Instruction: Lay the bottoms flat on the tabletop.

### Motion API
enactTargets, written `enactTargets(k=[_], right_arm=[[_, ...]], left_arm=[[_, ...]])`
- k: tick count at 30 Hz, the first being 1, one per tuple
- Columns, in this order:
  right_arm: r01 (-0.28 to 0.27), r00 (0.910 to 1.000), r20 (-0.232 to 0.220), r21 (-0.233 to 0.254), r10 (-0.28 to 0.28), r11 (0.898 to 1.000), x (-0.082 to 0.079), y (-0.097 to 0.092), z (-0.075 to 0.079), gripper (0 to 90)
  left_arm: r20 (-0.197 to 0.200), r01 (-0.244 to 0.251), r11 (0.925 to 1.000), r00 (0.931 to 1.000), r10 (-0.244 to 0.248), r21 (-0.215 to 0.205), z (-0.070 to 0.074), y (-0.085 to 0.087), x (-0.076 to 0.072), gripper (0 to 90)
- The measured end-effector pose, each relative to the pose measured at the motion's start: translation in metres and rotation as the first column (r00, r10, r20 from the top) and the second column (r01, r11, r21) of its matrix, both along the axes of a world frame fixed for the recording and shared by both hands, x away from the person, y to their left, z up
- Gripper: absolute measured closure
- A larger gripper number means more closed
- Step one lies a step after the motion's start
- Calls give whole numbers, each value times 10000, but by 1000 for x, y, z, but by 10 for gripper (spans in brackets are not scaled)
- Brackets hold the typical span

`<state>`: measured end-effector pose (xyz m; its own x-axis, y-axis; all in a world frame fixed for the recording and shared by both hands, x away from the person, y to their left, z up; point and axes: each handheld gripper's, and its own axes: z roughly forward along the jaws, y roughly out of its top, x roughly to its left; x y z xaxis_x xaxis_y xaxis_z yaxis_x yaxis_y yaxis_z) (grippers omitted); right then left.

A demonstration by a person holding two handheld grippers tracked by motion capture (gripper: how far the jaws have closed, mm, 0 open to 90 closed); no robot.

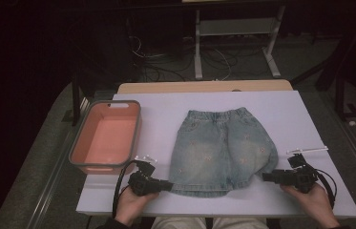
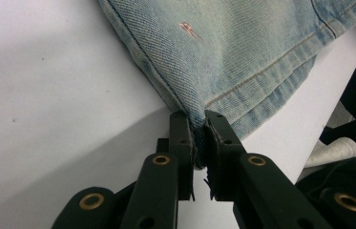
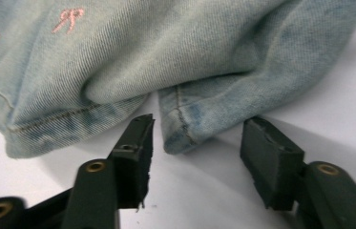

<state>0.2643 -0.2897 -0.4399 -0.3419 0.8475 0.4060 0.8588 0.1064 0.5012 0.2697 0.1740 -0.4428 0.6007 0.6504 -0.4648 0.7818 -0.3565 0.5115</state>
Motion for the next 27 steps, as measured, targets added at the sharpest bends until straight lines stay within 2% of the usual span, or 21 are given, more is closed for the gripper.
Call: enactTargets(k=[4, 8, 11, 14, 18, 22, 27], right_arm=[[236, 9995, -217, 431, -227, 9988, 5, 3, -2, 570], [378, 9989, -283, 437, -366, 9983, 8, 5, -4, 680], [276, 9991, -329, 435, -262, 9987, 10, 5, -6, 771], [2, 9990, -444, 791, 34, 9969, 11, 2, -2, 807], [-125, 9999, -49, 1484, 134, 9889, 3, -14, 14, 811], [-247, 9991, 398, 1935, 173, 9808, -7, -32, 26, 812], [82, 9957, 863, 2735, -331, 9618, -12, -57, 35, 814]], left_arm=[[-9, 19, 10000, 10000, -19, -32, 0, -1, 1, 821], [-51, 35, 10000, 10000, -35, -32, -1, -1, 1, 821], [-68, 25, 10000, 10000, -26, -53, -1, -1, 2, 822], [74, -3, 10000, 10000, 4, -33, 0, -2, 2, 829], [309, -120, 9993, 9994, 131, -356, 6, 1, 3, 834], [562, -428, 9953, 9973, 478, -872, 14, 11, 2, 835], [768, -636, 9914, 9944, 726, -1147, 19, 19, 1, 835]])
